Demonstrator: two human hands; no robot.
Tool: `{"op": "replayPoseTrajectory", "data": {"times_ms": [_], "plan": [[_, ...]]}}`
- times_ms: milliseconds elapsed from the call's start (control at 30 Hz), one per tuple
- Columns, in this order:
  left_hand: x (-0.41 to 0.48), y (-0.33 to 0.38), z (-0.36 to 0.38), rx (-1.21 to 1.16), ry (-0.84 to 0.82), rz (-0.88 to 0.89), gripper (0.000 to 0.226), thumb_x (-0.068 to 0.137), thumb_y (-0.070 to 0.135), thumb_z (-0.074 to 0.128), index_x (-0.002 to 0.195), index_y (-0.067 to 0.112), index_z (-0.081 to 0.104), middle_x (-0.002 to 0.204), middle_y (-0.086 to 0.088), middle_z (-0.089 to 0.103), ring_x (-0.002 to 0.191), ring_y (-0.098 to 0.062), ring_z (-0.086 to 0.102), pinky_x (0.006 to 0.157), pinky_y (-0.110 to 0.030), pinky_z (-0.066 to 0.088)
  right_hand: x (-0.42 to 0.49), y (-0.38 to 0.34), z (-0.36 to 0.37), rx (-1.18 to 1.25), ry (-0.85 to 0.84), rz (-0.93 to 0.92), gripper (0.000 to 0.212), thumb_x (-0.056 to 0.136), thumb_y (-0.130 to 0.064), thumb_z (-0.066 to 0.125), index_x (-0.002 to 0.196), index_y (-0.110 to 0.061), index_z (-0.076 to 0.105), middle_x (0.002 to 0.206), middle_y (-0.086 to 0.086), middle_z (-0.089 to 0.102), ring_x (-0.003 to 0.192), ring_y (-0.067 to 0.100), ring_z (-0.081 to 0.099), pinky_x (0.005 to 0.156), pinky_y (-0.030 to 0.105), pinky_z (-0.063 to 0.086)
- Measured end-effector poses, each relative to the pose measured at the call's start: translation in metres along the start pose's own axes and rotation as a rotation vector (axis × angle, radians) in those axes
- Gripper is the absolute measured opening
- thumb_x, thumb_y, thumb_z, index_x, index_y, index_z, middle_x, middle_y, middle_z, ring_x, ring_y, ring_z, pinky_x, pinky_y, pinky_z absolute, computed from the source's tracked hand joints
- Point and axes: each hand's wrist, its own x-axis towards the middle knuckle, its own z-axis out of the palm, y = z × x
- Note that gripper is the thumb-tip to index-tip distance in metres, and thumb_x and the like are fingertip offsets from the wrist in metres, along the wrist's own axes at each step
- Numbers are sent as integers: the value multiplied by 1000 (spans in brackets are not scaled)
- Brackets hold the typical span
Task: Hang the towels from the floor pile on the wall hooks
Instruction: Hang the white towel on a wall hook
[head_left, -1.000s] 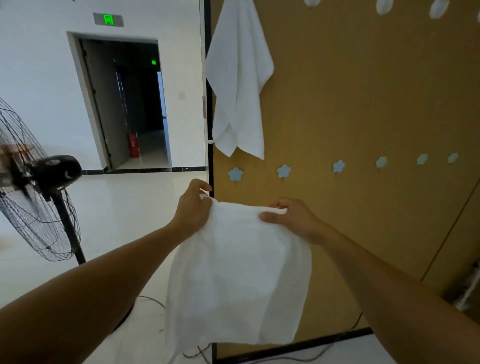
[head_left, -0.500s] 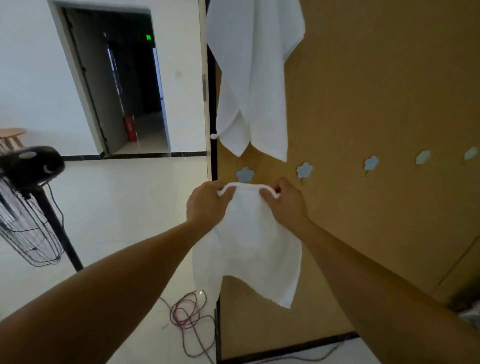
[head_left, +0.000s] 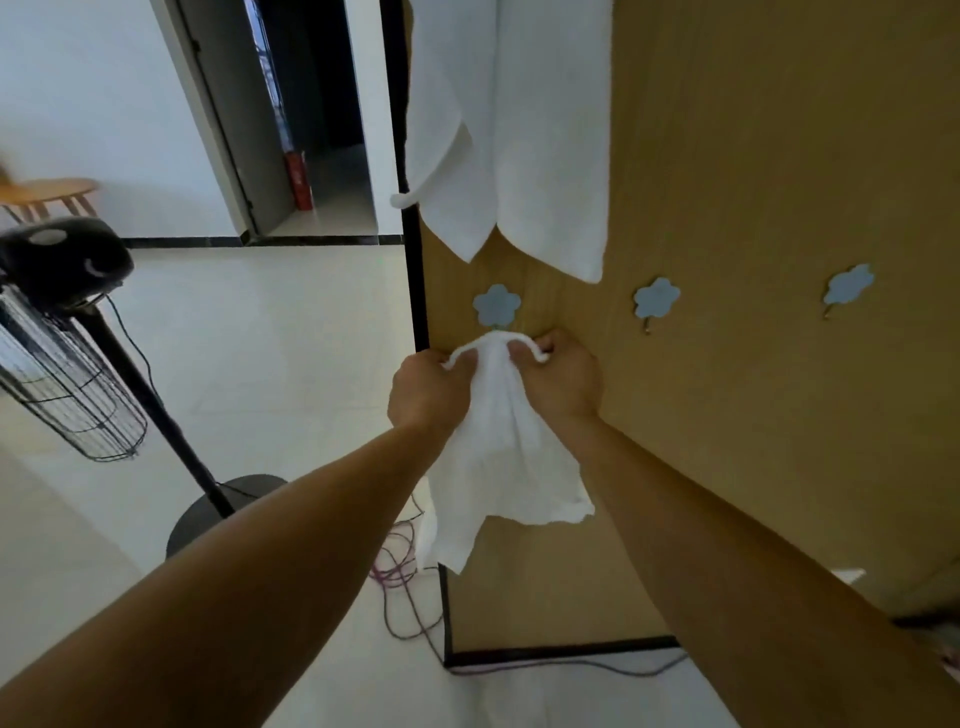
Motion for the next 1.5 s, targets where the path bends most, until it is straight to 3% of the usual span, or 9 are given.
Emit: {"op": "replayPoseTrajectory", "data": {"times_ms": [200,300,400,567,733,933,1133,1333,1500], "plan": [[10,19,-4,-139,-226,-195,41,68,49,74,91,17,63,81,0,67,70,-16,65,50,-22,43,2,-5,-9,-80,-151,70,41,77,-57,69,67,-20,54,69,-9,58,69,14,57,52,22,38],[7,14,-3,352,-135,-53,47,71,66,61,82,21,59,78,2,64,74,-18,59,70,-32,42,-7,-3,-6,-500,118,-98,44,73,-60,67,88,-19,62,91,0,62,91,23,55,77,34,38],[-6,5,1,630,148,272,45,78,64,53,92,21,49,84,4,54,84,-21,48,75,-37,30,-16,3,-1,-541,253,-334,25,74,-38,73,89,-18,69,92,8,63,90,30,56,76,39,38],[-5,-3,0,590,84,708,29,96,37,43,110,21,63,107,-1,63,97,-23,56,83,-33,44,-21,19,-2,-64,-224,-344,25,98,-20,51,110,-14,71,100,7,71,94,23,63,82,24,47],[-16,-27,6,223,-205,619,43,95,34,46,135,21,48,124,-4,58,105,-22,57,83,-27,43,-33,39,-3,96,-439,-285,50,94,-15,58,142,-14,45,129,3,60,113,15,57,96,25,44],[-26,-43,18,165,-419,342,66,74,21,75,132,12,45,113,2,54,102,-16,54,81,-26,44,-33,58,7,116,-667,3,42,92,0,59,132,6,47,124,23,57,116,37,56,77,13,45],[-6,-37,-6,-18,-630,128,32,71,3,64,92,27,61,94,6,64,89,-12,59,79,-33,48,-22,79,-17,148,-260,8,33,82,8,48,70,-19,61,65,-15,57,59,-5,56,52,6,39],[-11,-45,19,218,-411,81,16,83,2,48,84,17,54,83,1,55,82,-22,51,74,-32,42,-32,73,-1,-27,-485,29,30,88,0,47,113,0,62,106,13,66,96,26,63,80,33,50],[-15,-47,31,266,-245,229,31,79,25,65,108,15,57,93,2,59,85,-22,57,69,-31,45,-25,62,5,-19,-316,-43,37,82,-12,60,118,-13,51,97,-4,58,87,18,60,64,24,42]]}}
